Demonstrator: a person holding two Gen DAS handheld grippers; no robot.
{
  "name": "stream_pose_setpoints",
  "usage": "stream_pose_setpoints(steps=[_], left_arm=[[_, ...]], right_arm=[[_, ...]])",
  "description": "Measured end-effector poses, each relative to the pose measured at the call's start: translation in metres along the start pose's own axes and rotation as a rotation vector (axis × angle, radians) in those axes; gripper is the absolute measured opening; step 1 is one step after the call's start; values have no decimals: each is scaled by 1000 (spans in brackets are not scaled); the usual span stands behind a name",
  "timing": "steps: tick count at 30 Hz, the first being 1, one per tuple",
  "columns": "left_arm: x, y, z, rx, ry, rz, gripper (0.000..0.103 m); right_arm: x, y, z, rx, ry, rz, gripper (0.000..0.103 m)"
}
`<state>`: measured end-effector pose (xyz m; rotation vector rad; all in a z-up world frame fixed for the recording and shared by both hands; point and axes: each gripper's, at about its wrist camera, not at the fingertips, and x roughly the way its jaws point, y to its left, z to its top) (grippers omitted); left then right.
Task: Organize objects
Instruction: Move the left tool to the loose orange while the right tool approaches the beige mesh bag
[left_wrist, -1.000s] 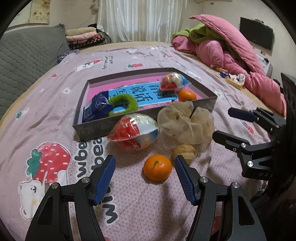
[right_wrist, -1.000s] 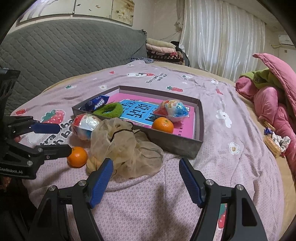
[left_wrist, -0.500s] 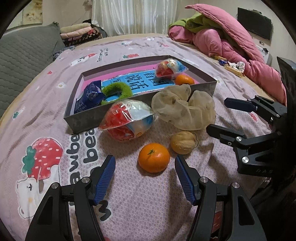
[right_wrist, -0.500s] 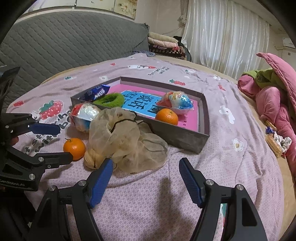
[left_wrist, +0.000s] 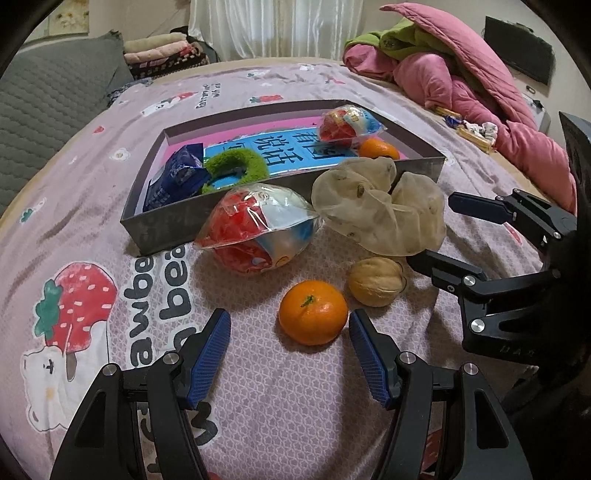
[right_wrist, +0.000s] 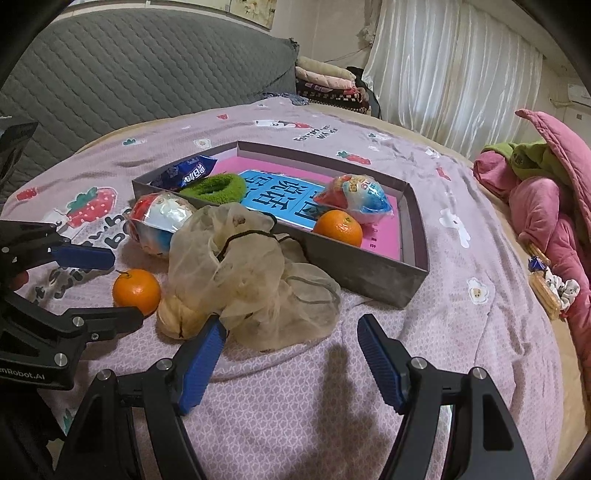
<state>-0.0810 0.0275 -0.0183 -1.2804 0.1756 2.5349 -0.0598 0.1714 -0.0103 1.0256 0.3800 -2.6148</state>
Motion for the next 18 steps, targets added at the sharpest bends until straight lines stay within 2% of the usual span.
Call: stream_pose_setpoints(steps=[18], left_arm=[[8, 0, 5, -27, 6, 8, 68]], right_arm=[[18, 3, 14, 51, 16, 3, 73]])
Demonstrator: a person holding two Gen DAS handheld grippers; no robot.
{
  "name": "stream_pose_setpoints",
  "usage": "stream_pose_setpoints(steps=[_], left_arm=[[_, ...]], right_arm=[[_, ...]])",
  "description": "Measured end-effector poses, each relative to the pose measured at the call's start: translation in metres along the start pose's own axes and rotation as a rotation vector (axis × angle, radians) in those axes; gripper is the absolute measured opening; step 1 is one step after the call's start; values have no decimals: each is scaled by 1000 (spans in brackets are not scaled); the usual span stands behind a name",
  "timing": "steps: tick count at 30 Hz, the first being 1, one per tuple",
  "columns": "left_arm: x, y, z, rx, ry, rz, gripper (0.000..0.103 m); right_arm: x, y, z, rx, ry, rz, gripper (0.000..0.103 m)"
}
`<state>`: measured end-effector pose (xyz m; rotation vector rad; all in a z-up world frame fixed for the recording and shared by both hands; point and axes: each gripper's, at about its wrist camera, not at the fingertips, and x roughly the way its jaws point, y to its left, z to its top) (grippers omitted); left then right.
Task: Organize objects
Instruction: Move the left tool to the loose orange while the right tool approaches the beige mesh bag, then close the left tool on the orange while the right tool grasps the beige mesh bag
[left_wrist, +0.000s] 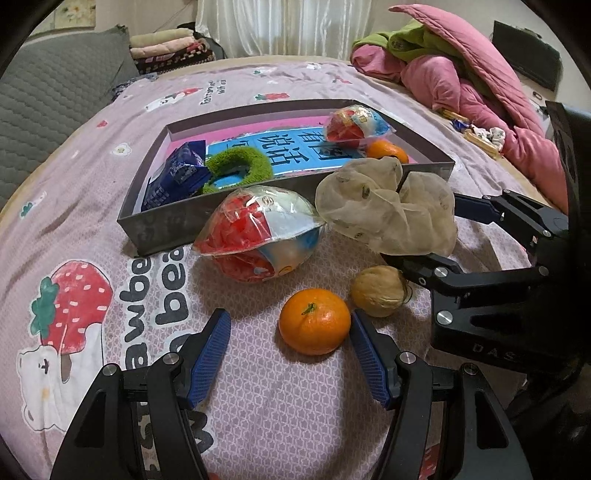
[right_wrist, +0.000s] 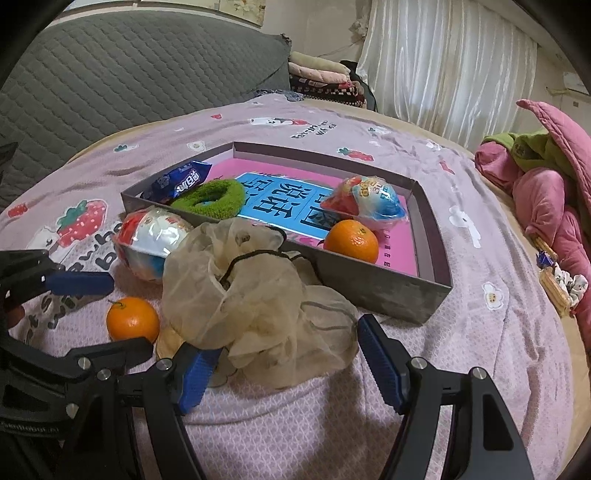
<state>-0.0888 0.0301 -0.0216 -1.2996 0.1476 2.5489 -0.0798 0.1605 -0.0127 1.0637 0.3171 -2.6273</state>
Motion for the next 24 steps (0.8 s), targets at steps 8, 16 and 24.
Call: stream_pose_setpoints(steps=[8, 16, 24], left_arm=[[2, 1, 2, -9, 0, 4, 68], [7, 2, 5, -35, 11, -6, 68], [10, 4, 7, -58, 15, -23, 62]], right_arm=[[9, -4, 5, 41, 16, -3, 73], [12, -10, 6, 83, 16, 8, 64], [9, -26, 5, 164, 11, 46, 44]])
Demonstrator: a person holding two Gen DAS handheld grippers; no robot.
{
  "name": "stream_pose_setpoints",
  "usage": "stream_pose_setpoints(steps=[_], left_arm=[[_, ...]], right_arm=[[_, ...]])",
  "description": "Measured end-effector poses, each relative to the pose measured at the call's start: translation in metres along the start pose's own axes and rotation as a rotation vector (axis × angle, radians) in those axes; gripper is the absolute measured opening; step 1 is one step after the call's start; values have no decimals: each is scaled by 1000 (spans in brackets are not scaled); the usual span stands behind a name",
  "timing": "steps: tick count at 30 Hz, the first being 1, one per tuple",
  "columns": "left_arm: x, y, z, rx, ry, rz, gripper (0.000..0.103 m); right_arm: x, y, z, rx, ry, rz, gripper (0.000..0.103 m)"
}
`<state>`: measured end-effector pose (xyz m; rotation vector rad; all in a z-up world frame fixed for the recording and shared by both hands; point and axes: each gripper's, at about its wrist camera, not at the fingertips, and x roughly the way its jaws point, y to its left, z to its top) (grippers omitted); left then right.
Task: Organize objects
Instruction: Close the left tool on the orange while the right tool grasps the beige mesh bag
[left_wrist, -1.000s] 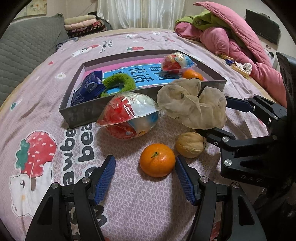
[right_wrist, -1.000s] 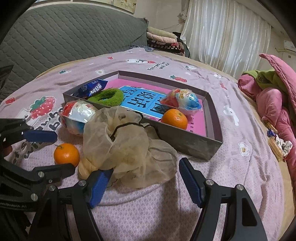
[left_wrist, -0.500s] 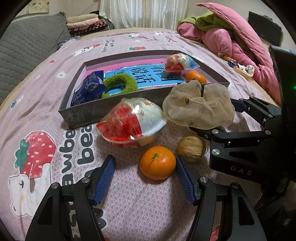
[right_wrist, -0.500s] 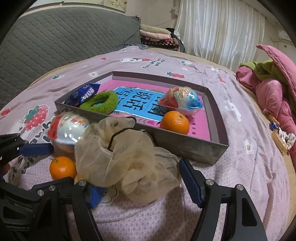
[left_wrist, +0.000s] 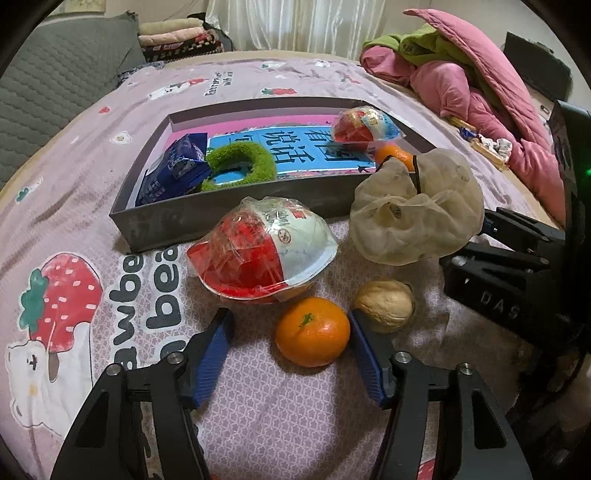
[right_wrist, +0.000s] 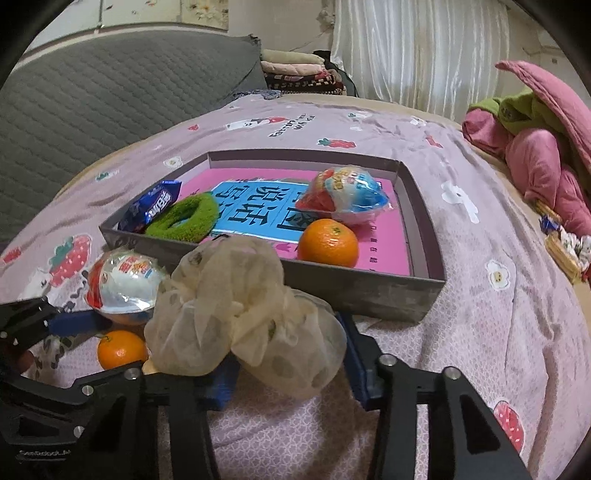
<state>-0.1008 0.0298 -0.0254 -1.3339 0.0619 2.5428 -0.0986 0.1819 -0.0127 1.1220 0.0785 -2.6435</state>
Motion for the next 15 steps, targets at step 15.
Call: stream_pose_setpoints(steps=[15], left_arm=[[-3, -5, 1, 4, -1, -40, 38]], right_arm=[[-10, -14, 0, 74, -25, 107, 20]])
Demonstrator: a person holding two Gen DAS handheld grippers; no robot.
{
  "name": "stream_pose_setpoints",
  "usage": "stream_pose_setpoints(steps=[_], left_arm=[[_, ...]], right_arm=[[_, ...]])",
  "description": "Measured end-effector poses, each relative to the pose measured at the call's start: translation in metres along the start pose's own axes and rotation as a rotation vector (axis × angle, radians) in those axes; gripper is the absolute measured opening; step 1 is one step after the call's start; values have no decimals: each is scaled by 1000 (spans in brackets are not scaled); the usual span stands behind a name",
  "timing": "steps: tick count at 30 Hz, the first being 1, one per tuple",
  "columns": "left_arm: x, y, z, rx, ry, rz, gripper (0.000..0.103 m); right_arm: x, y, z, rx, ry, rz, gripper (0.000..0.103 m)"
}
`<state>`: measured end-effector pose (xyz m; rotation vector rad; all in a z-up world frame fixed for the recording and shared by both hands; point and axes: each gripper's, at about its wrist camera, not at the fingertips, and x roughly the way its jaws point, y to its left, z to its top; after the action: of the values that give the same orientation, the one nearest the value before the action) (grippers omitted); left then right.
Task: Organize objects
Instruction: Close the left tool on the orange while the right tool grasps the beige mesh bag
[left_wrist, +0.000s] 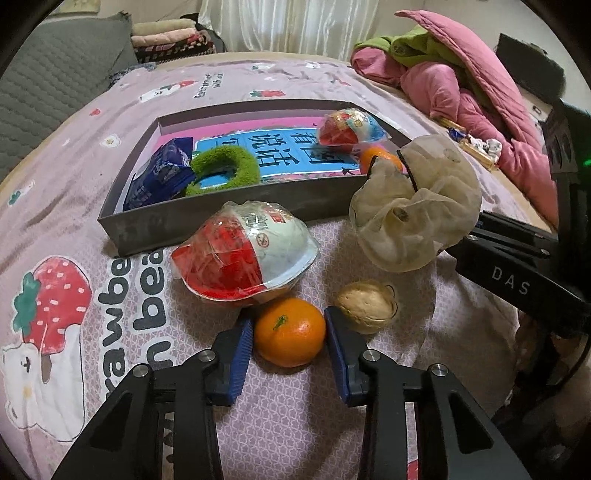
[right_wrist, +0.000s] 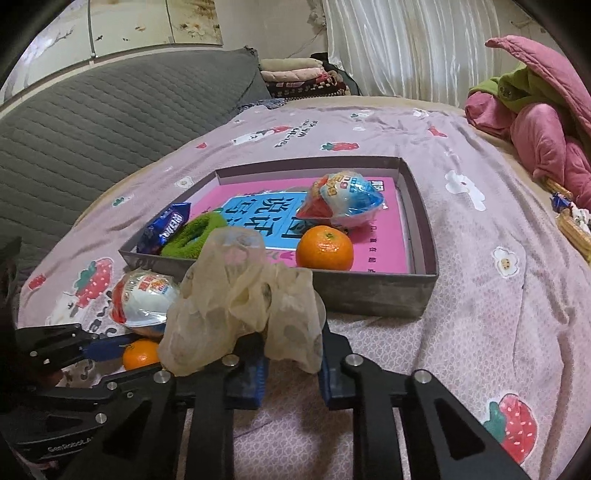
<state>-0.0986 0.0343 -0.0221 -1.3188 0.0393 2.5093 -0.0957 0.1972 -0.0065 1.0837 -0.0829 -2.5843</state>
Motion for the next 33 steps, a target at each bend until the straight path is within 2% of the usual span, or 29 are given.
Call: stream_pose_setpoints(steps=[3, 17, 28, 33], left_arm=[[-2, 2, -1, -12, 4, -11, 38], [-24, 14, -5, -31, -26, -34, 38], [-50, 11, -1, 4, -123, -12, 38], [-55, 9, 0, 11, -142, -7, 38]], right_arm=[[-3, 1, 1, 2, -10, 25, 16], [-21, -9, 4, 50, -67, 79, 15], [-28, -6, 8, 49, -107, 101, 15], [-29, -6, 9, 49, -115, 110, 15]])
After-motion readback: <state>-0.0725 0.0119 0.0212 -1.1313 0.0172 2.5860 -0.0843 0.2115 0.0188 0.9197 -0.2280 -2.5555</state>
